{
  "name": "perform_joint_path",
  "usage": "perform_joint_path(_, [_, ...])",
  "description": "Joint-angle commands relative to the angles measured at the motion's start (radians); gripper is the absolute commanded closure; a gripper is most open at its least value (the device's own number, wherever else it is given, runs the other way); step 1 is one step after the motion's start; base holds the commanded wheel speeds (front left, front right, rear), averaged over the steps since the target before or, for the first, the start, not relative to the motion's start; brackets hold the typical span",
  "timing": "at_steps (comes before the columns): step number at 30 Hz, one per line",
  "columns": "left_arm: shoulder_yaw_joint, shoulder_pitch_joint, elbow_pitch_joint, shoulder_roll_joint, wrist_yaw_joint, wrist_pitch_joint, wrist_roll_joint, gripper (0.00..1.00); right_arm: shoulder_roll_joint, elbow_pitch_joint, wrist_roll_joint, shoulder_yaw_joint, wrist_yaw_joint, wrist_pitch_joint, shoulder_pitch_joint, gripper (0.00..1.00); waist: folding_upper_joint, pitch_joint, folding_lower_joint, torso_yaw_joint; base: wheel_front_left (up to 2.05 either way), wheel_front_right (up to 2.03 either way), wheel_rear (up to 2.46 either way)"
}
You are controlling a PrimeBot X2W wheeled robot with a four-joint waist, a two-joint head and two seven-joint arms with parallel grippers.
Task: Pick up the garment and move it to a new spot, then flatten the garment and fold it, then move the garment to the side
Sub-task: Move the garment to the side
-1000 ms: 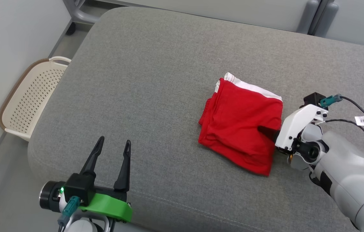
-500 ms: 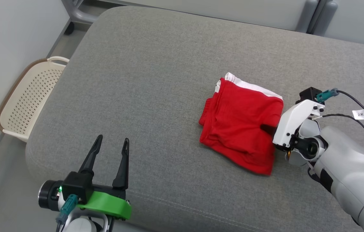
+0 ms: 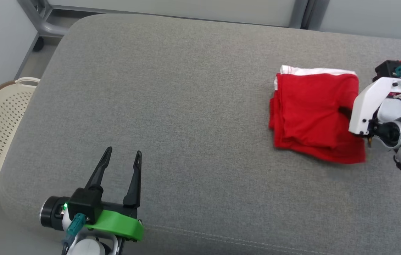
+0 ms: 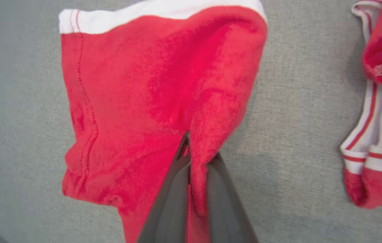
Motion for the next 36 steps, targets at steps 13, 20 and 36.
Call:
perform_joint_path(13, [-0.008, -0.047, -0.010, 0.024, -0.008, 0.000, 0.013, 0.00, -0.124, 0.045, -0.087, 0.086, 0.000, 0.042, -0.186, 1.00, 0.0000, 0.099, 0.0000, -0.062, 0.00, 0.00, 0.00])
perform_joint_path(20, [-0.018, -0.066, -0.016, 0.041, -0.010, 0.000, 0.014, 0.00, -0.192, 0.032, -0.129, 0.134, 0.000, 0.079, -0.263, 1.00, 0.0000, 0.142, 0.0000, -0.085, 0.00, 0.00, 0.00])
perform_joint_path(36, [-0.030, -0.096, -0.033, 0.060, -0.011, 0.000, 0.009, 0.00, -0.313, -0.006, -0.195, 0.222, 0.000, 0.166, -0.413, 1.00, 0.0000, 0.216, 0.0000, -0.103, 0.00, 0.00, 0.00])
